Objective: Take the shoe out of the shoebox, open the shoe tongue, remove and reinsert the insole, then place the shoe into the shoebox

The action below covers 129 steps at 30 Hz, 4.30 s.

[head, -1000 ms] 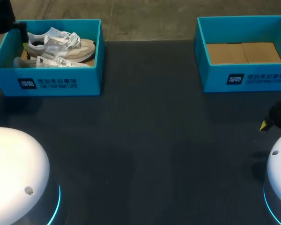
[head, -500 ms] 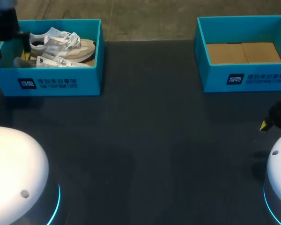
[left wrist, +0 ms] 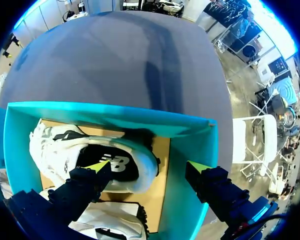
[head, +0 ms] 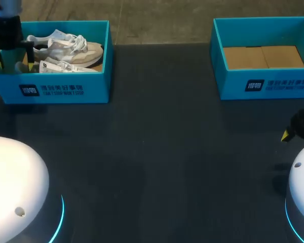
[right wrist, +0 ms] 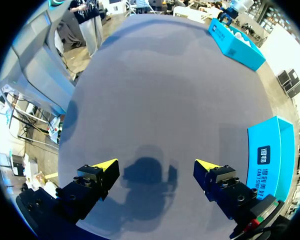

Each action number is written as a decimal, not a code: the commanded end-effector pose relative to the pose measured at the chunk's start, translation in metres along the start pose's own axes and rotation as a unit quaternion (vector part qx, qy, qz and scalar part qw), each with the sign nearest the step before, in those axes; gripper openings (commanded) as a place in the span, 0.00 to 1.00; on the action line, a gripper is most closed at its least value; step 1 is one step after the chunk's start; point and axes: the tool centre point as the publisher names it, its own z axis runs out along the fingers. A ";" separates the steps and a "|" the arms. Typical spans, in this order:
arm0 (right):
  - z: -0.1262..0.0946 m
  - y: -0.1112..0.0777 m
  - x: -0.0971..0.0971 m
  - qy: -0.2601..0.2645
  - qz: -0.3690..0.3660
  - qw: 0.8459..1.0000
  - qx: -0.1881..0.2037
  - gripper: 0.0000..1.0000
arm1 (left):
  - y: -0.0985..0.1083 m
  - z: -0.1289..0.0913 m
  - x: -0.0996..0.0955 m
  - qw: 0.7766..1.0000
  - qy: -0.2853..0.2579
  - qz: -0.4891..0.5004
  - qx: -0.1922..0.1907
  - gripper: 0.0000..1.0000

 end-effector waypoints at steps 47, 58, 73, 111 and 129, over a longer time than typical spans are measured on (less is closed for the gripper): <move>0.001 0.001 0.001 -0.001 0.000 1.000 0.002 1.00 | 0.005 0.050 -0.016 1.000 0.023 0.009 0.007 0.33; 0.001 0.001 0.001 -0.001 0.000 1.000 0.002 1.00 | 0.005 0.054 -0.016 0.999 0.032 0.009 0.006 0.00; 0.001 0.001 0.001 -0.001 0.000 1.000 0.002 1.00 | 0.002 0.044 0.002 1.000 0.024 0.008 -0.008 0.00; 0.001 0.001 0.001 -0.001 0.000 1.000 0.002 1.00 | 0.001 -0.048 0.041 0.998 -0.009 -0.009 -0.057 0.00; 0.001 0.001 0.001 -0.001 0.000 1.000 0.002 1.00 | -0.002 -0.114 0.065 0.997 -0.013 -0.014 -0.071 0.00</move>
